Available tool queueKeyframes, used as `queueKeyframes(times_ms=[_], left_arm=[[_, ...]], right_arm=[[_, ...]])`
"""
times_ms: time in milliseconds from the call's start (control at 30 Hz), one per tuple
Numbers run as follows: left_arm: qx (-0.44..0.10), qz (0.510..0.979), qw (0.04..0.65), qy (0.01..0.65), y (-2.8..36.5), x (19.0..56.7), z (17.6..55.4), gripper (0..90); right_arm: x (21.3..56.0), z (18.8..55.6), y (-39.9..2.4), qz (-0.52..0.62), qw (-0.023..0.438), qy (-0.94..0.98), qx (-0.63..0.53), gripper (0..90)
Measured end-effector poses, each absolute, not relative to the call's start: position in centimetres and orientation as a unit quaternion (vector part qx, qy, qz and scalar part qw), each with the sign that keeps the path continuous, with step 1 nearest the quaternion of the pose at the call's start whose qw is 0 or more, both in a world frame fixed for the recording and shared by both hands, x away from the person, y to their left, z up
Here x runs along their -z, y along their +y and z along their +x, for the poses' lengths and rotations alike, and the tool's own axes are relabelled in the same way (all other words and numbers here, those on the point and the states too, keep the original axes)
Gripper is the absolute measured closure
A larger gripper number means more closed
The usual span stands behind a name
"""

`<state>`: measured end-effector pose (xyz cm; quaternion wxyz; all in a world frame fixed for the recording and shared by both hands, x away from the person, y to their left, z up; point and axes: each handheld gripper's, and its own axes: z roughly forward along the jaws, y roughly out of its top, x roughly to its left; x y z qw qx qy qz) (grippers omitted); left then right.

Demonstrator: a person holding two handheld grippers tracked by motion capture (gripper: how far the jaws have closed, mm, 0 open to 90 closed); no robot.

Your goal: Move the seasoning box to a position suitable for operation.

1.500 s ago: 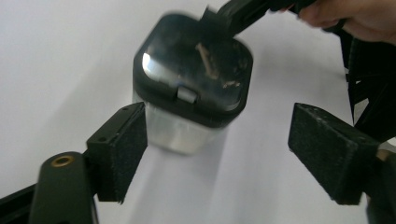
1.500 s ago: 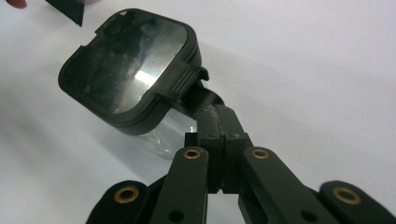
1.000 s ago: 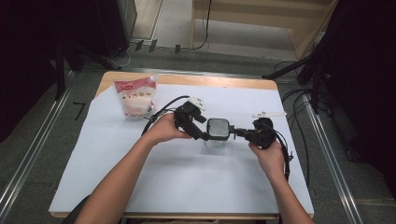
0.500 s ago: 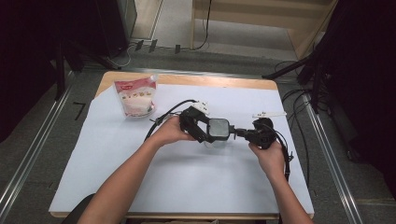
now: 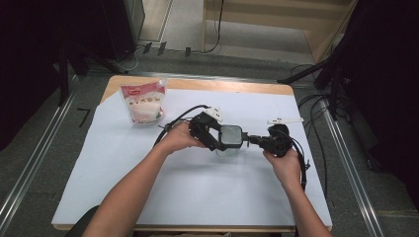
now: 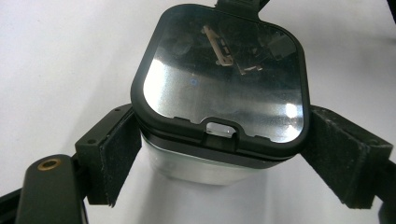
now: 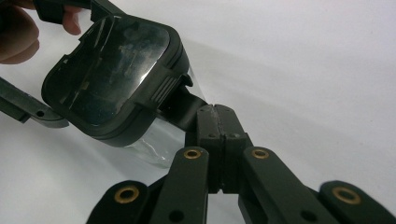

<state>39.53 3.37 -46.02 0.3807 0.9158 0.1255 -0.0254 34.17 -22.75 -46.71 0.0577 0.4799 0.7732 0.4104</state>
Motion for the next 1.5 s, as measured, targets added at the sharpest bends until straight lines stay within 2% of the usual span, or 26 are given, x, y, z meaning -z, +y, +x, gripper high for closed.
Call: queueKeyframes(times_ms=[400,800,1267,1500], left_arm=[[0.016,0.925,0.363,0.113,3.3,45.5,39.4,16.4],[-0.001,0.917,0.384,0.111,3.2,44.4,38.9,17.2],[-0.001,0.926,0.358,0.124,2.6,43.2,39.1,17.4],[0.006,0.915,0.382,0.132,2.5,42.5,39.1,18.8]], right_arm=[[46.7,34.2,-22.3,0.477,0.058,0.777,-0.406,90.0],[46.8,34.0,-22.1,0.474,0.058,0.778,-0.409,90.0],[46.9,34.1,-22.2,0.474,0.052,0.777,-0.411,90.0],[46.8,34.1,-22.2,0.474,0.05,0.776,-0.413,90.0]])
